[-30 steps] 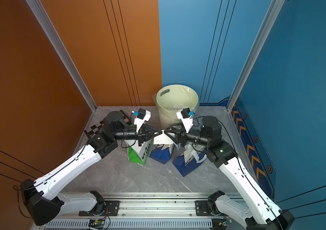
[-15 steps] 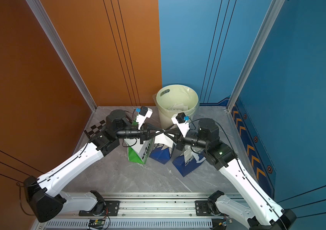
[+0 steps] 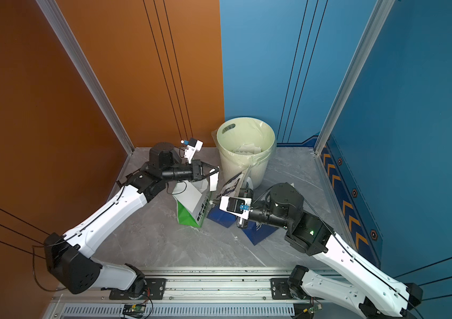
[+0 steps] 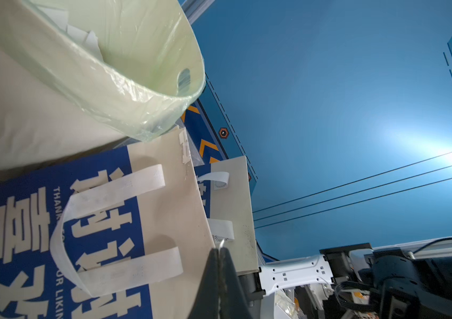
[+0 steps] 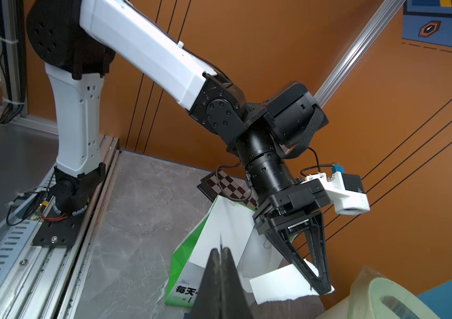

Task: Shred takeout receipts and throw away
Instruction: Shred the takeout receipt, then place the takeout receipt in the trash bin.

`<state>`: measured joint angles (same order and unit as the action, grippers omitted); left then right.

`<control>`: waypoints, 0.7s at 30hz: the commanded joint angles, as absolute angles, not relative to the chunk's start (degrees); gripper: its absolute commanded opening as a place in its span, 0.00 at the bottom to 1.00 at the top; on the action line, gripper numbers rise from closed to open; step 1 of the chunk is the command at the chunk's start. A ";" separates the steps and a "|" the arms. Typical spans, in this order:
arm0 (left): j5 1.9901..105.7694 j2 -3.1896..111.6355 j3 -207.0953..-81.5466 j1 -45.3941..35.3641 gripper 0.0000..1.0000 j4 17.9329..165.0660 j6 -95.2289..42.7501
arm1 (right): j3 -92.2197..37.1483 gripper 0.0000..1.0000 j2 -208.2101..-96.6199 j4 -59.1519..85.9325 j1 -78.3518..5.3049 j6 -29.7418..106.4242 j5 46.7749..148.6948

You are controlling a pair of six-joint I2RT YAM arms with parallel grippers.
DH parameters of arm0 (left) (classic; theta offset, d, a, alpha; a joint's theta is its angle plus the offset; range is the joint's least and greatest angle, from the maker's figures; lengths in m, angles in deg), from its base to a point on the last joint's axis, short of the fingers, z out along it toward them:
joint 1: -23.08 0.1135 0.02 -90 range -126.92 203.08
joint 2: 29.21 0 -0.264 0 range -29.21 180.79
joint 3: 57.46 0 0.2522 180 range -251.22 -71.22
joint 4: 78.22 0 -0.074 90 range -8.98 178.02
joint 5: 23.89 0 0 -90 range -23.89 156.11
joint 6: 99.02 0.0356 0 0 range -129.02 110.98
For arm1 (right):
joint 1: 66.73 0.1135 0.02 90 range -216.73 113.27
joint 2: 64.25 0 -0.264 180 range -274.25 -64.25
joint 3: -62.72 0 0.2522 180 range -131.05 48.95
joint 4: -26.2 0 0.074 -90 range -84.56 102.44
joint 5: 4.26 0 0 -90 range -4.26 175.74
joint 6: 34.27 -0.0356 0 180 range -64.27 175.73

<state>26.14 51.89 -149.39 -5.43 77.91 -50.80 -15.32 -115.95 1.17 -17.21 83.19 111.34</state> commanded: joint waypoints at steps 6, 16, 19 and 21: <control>46.42 52.26 -160.15 -8.37 0.00 73.38 -32.70 | -16.14 0.00 -122.87 20.95 -31.80 56.42 93.47; 63.12 75.19 -185.35 -10.90 0.00 74.25 -21.24 | -28.48 0.00 -143.60 25.43 -44.62 45.36 83.71; 65.47 81.93 -192.94 -10.84 0.00 74.09 -20.61 | -32.67 0.00 -149.64 25.30 -46.99 44.89 83.21; 65.71 86.70 -198.73 -10.84 0.04 73.23 -20.25 | -36.01 0.00 -153.29 22.98 -48.00 44.16 84.61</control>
<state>61.53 82.82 -192.64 -10.63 74.19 -23.06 -31.86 -150.36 22.48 -46.69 46.75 85.68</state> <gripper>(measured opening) 0.040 0.045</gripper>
